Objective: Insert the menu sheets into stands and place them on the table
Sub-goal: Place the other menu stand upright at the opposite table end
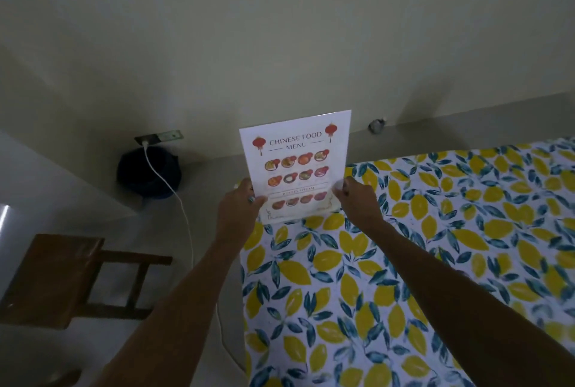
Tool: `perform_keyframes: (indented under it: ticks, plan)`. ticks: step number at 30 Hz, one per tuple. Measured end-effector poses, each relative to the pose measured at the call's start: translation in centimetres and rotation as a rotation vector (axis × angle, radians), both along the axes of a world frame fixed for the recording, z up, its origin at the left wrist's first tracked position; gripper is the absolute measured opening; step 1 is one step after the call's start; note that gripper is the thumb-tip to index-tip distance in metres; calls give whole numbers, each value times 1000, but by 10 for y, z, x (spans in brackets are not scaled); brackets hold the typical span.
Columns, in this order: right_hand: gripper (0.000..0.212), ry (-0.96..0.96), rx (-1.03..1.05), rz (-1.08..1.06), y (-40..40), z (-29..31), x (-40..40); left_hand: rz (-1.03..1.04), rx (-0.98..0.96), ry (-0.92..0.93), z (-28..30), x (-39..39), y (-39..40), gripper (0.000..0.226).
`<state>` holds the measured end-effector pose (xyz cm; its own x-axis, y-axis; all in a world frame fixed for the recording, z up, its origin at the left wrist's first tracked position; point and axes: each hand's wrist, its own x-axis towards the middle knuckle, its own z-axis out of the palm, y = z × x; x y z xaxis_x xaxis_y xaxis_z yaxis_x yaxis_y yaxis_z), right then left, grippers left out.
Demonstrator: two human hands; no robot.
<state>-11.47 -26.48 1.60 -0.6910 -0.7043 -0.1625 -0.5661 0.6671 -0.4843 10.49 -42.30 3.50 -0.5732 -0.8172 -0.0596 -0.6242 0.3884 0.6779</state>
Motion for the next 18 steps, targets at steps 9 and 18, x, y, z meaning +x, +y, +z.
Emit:
perform_keyframes:
  ticks: [9,18]
  plan:
    - [30,-31,-43,-69,0,5,9,-12,-34,-63,-15,7,2,28]
    - [35,-124,-27,-64,1,10,5,-20,74,-30,-11,12,0,34]
